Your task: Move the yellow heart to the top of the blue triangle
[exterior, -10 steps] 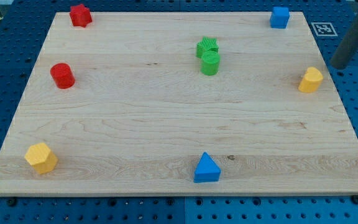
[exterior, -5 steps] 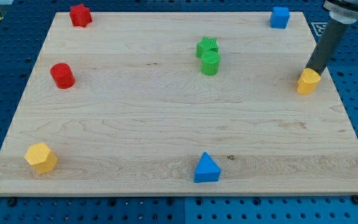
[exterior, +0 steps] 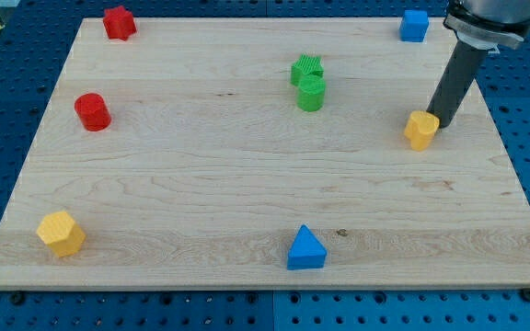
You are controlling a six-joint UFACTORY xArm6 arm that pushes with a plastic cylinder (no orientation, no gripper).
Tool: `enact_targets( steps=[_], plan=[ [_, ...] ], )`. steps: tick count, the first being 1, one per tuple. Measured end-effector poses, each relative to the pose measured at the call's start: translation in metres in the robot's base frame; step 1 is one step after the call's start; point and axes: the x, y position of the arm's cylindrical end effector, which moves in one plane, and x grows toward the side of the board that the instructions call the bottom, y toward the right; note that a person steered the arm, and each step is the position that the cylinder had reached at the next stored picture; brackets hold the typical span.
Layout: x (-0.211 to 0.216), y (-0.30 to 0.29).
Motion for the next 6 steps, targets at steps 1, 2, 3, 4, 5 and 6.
enact_targets(
  steps=[1,2,3,4,5,6],
  plan=[
    [0.015,0.0],
    [0.016,-0.004],
    [0.017,-0.019],
    [0.017,-0.021],
    [0.025,-0.031],
    [0.032,-0.034]
  ],
)
